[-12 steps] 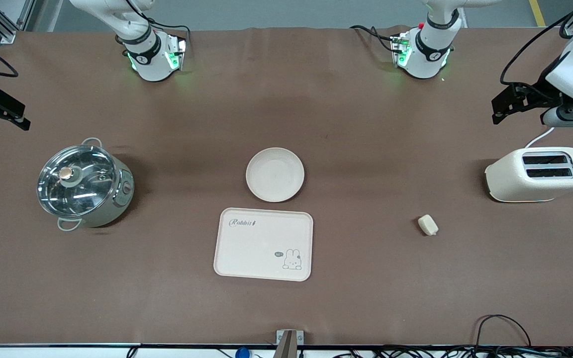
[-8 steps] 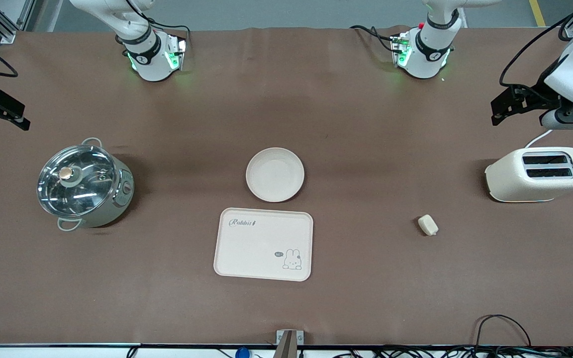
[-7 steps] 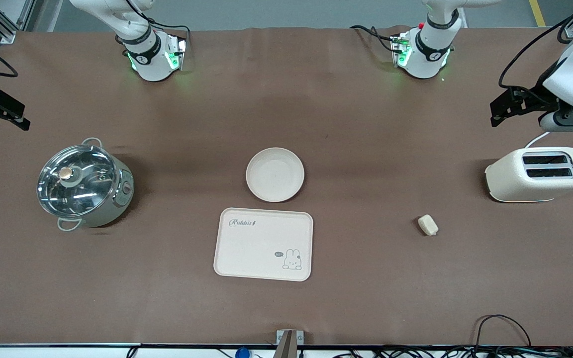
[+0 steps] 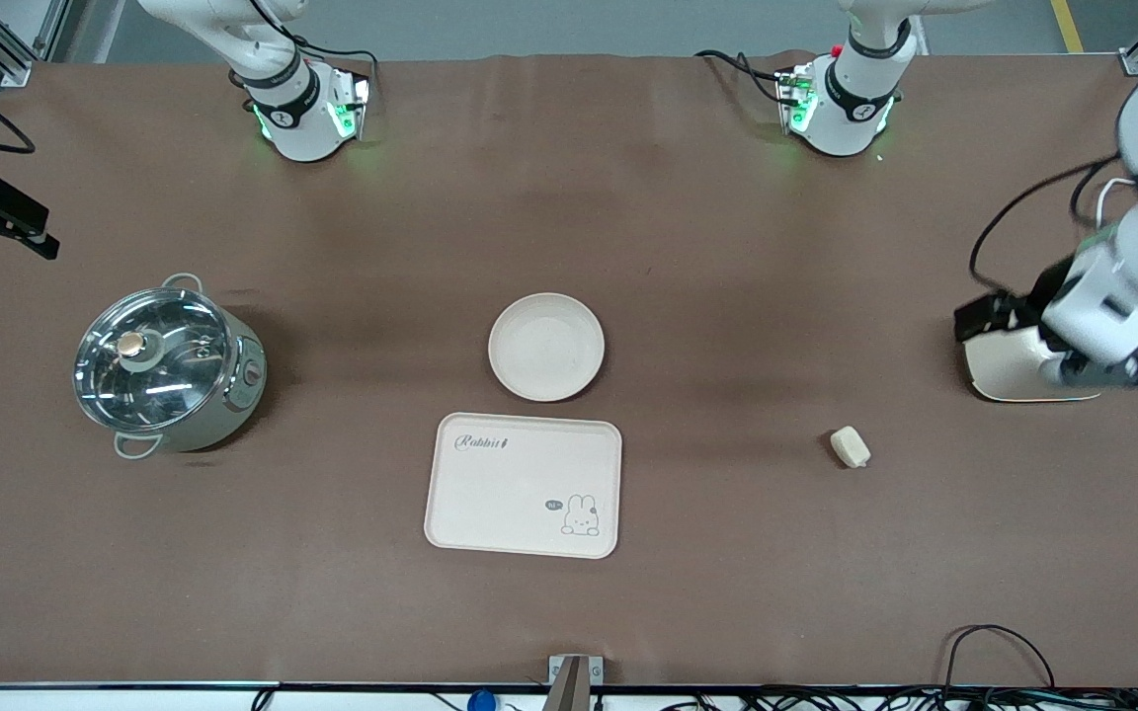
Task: Place bun in plate and plate on tray
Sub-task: 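Reach the left gripper down to the cream bun and grasp it, then lift the bun with the left gripper and carry it over the plate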
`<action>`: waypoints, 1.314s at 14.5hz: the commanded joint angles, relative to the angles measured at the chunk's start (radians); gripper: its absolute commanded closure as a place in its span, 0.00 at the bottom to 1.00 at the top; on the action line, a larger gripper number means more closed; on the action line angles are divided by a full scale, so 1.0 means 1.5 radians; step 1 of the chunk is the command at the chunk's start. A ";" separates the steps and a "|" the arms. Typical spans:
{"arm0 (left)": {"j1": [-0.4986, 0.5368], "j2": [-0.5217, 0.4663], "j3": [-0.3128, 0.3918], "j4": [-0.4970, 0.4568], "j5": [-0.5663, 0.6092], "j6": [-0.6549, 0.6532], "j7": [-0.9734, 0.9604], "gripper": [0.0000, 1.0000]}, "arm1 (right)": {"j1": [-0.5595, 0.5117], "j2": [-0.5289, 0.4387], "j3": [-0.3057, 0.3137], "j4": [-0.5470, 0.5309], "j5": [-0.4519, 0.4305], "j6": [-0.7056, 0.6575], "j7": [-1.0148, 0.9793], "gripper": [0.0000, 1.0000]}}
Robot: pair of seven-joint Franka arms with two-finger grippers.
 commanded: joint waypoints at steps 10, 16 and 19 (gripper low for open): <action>-0.025 0.250 -0.004 -0.093 0.015 0.350 -0.240 0.00 | -0.006 -0.012 0.001 -0.010 0.010 0.000 -0.007 0.00; -0.025 0.286 -0.003 -0.092 0.015 0.384 -0.252 0.44 | -0.006 -0.011 0.001 -0.008 0.012 0.003 -0.007 0.00; -0.026 0.289 -0.003 -0.092 0.020 0.382 -0.252 0.68 | -0.018 -0.010 -0.002 -0.007 0.040 0.003 -0.008 0.00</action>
